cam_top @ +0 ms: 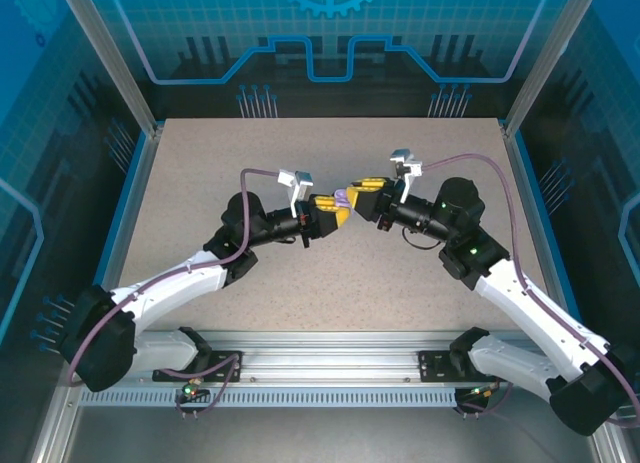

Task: Insert the wireless bluetooth earbuds into the charging case

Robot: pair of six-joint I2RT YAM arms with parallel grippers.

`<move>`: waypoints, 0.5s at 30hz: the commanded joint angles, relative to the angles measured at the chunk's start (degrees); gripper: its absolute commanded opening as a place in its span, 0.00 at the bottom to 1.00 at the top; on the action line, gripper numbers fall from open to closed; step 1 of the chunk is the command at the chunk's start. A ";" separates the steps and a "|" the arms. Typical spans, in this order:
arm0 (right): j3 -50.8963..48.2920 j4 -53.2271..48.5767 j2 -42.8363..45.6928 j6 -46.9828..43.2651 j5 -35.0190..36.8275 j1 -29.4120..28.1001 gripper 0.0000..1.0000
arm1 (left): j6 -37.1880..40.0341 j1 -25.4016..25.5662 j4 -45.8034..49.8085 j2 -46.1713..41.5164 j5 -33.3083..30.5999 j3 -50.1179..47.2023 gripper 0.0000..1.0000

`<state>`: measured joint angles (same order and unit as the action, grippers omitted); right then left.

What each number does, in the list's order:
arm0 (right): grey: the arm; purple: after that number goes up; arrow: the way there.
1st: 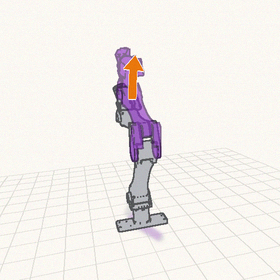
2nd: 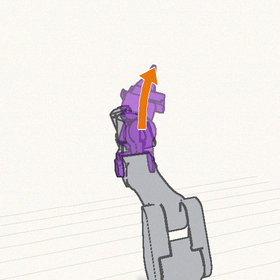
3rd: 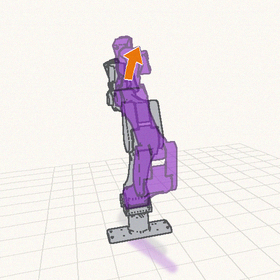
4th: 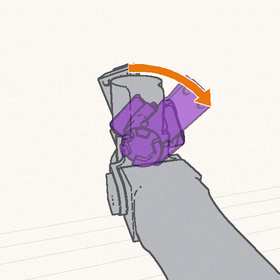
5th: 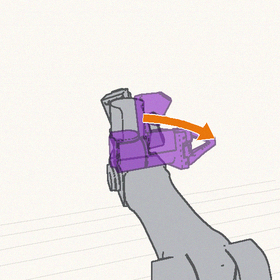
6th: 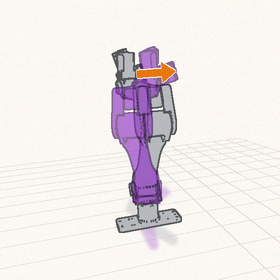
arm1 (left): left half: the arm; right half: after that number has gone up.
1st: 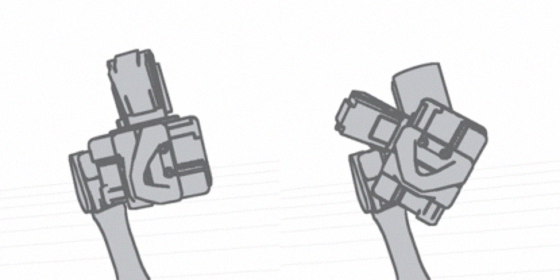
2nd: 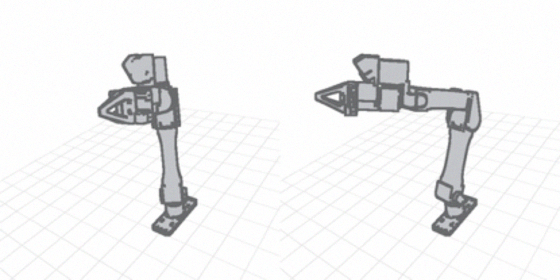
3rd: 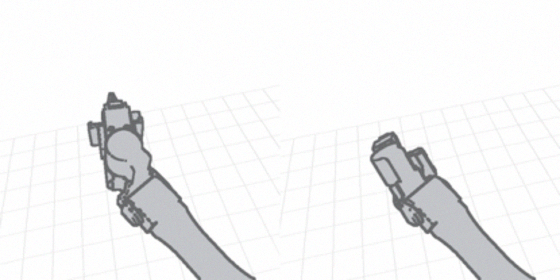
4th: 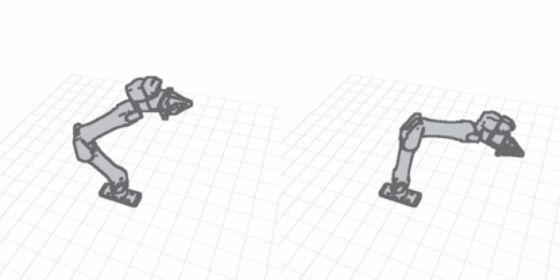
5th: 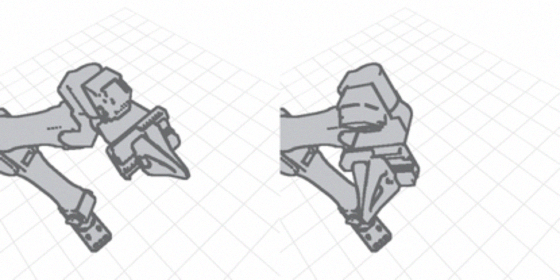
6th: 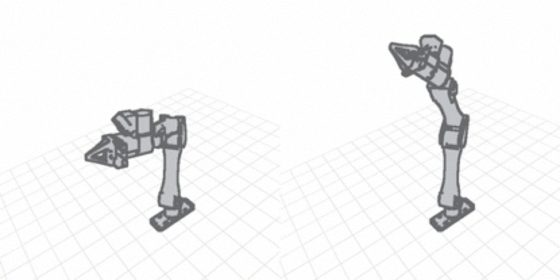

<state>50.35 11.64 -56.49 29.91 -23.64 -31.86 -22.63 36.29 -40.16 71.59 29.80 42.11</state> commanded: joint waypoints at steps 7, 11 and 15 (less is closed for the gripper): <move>3.08 -0.04 -0.02 -3.48 -0.97 -2.32 0.25 | 0.11 1.19 -1.75 -1.10 1.36 1.95 0.00; 3.12 -1.01 0.06 -4.51 0.62 -2.85 0.25 | 0.09 1.39 -1.92 -1.34 1.43 2.04 0.00; 3.16 -1.87 0.15 -4.93 1.49 -2.95 0.25 | 0.13 1.41 -1.69 -1.62 1.49 2.03 0.00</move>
<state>51.77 10.39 -56.69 26.48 -23.38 -34.11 -22.61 37.10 -40.18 71.55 29.91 42.30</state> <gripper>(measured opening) 0.250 0.214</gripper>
